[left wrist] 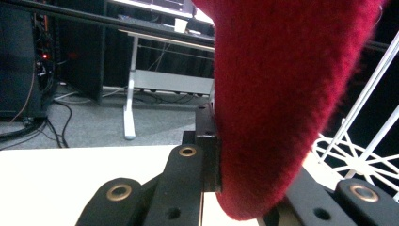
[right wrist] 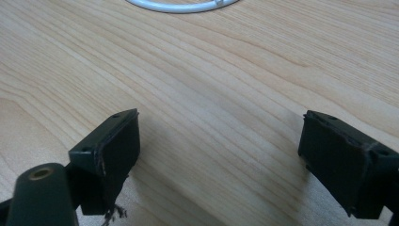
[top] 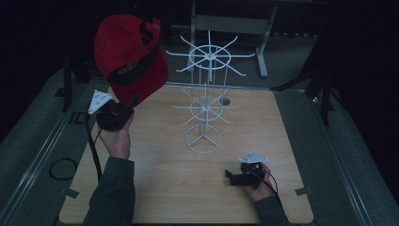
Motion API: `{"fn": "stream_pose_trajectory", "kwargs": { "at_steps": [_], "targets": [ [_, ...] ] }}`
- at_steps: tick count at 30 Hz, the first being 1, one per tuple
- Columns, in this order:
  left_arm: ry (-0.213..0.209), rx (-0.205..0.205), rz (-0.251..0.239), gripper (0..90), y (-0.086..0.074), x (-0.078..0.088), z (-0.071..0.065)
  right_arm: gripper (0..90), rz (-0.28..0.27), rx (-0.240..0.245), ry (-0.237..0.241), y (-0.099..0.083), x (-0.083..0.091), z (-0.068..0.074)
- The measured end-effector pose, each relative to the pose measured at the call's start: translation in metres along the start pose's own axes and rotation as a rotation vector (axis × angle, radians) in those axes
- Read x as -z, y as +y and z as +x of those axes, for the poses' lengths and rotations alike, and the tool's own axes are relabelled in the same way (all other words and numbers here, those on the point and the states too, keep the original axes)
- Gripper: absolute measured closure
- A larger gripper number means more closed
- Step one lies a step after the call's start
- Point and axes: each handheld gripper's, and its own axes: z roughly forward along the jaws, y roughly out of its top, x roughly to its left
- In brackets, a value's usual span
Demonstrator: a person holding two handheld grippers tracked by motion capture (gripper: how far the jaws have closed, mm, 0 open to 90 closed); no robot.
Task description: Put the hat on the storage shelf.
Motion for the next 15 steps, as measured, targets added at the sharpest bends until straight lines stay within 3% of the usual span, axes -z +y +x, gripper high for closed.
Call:
{"fn": "stream_pose_trajectory", "kwargs": {
  "at_steps": [15],
  "targets": [
    [-0.021, -0.013, -0.005, 86.1, 0.0067, -0.0056, -0.0065, 13.0, 0.000, 0.000, 0.000, 0.0000, 0.0000, 0.0000]
  ]
}}
